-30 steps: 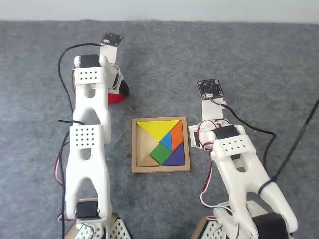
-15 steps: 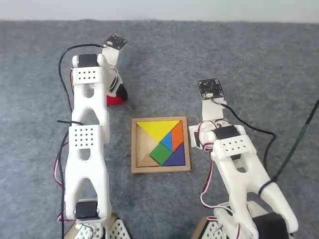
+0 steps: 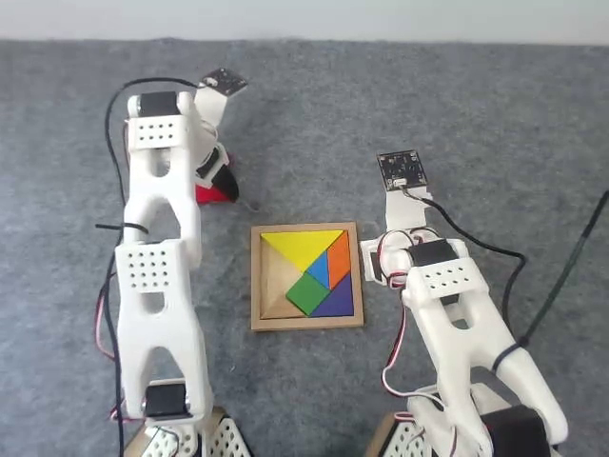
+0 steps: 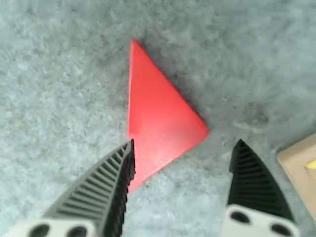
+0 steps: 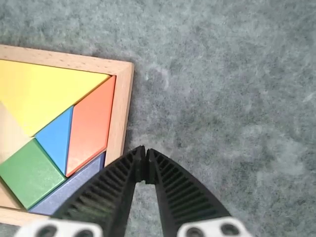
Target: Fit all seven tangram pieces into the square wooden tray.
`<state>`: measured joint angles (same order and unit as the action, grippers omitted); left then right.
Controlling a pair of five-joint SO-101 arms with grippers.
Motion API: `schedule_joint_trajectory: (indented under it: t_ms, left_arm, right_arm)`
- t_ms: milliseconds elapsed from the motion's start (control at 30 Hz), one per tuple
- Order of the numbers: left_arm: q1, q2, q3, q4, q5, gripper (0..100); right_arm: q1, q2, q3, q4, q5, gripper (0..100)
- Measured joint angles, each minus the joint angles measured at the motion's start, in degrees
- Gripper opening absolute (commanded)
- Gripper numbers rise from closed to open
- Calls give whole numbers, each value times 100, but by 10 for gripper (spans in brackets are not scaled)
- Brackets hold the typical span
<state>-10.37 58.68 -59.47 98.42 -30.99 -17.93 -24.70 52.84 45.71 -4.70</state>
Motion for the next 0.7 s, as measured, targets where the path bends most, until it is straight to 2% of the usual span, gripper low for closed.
schedule_joint_trajectory:
  t_ms: [333,700]
  left_arm:
    - [9,255,9,-132,-343,318]
    - [-79,1178,-958,-378,-255,345]
  right_arm:
    - [0,0,0,0,0,9]
    - [0,0,0,0,0,9]
